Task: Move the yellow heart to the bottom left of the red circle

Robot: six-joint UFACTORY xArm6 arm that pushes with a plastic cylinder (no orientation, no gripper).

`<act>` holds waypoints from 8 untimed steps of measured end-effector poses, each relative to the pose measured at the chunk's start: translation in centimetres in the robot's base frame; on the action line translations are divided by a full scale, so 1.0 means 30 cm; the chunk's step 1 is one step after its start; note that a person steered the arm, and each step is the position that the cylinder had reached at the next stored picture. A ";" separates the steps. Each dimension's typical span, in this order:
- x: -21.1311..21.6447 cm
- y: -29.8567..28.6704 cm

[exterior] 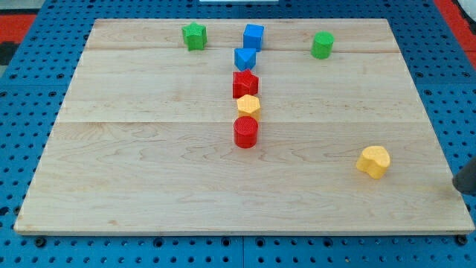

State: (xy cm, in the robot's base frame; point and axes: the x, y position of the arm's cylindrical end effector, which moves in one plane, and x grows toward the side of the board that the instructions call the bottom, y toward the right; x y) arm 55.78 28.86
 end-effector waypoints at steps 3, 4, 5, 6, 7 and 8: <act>-0.156 -0.444; -0.160 -0.525; -0.250 -0.442; -0.250 -0.588; -0.221 -0.716; -0.206 -0.615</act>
State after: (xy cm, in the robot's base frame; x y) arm 49.60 10.41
